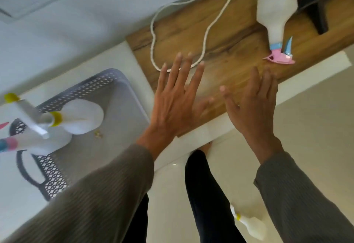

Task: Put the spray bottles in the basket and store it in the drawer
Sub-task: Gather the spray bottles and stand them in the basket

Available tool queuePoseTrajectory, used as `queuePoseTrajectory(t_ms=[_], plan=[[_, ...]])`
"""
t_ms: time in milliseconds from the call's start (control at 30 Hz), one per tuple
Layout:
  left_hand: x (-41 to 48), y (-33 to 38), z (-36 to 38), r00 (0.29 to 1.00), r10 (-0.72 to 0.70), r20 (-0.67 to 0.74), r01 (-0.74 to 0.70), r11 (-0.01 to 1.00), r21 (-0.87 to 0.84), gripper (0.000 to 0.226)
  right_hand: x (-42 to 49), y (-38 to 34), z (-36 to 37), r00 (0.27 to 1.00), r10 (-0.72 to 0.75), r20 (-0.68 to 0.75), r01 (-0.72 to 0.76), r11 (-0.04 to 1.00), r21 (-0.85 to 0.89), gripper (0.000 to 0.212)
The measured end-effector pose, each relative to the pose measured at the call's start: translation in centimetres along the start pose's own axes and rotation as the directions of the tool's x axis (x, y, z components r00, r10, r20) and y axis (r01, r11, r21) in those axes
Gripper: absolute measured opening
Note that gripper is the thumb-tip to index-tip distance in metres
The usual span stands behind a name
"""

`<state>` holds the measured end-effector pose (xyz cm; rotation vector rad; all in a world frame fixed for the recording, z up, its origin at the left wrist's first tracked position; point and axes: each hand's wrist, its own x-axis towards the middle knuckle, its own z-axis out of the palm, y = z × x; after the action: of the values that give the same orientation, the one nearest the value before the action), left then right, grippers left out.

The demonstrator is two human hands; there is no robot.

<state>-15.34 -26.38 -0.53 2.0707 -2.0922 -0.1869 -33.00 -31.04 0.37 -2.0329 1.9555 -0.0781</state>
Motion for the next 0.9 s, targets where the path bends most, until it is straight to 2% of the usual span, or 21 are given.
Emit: queuePoseTrajectory(t_ms=[200,400,533,600,700,900], plan=[[11.1,3.4,1.6,0.977,0.19,0.099,-0.204,0.964,0.169,0.069,4.2,4.8,-0.3,0.993,0.101,0.06,-0.101,0.995,-0.015,0.092],[21.8,7.0,2.6,0.937,0.327,0.12,-0.347,0.906,0.242,0.08,7.6,7.8,-0.4,0.987,0.141,0.079,-0.144,0.989,0.026,0.09],[27.1,8.5,3.2,0.867,0.457,0.196,-0.496,0.826,0.268,0.073,9.4,9.3,-0.7,0.989,0.129,0.065,-0.133,0.99,0.049,0.091],[28.7,9.0,3.6,0.826,0.497,0.265,-0.56,0.778,0.286,0.079,9.9,9.9,-0.9,0.99,0.127,0.058,-0.131,0.989,0.061,0.091],[29.8,9.9,4.1,0.813,0.47,0.343,-0.567,0.775,0.281,0.092,10.4,10.6,-1.0,0.991,0.124,0.043,-0.126,0.99,0.064,0.089],[28.8,10.5,4.0,0.878,0.375,0.299,-0.445,0.869,0.217,0.084,10.2,10.8,-0.6,0.995,0.097,-0.019,-0.095,0.993,0.074,0.086]])
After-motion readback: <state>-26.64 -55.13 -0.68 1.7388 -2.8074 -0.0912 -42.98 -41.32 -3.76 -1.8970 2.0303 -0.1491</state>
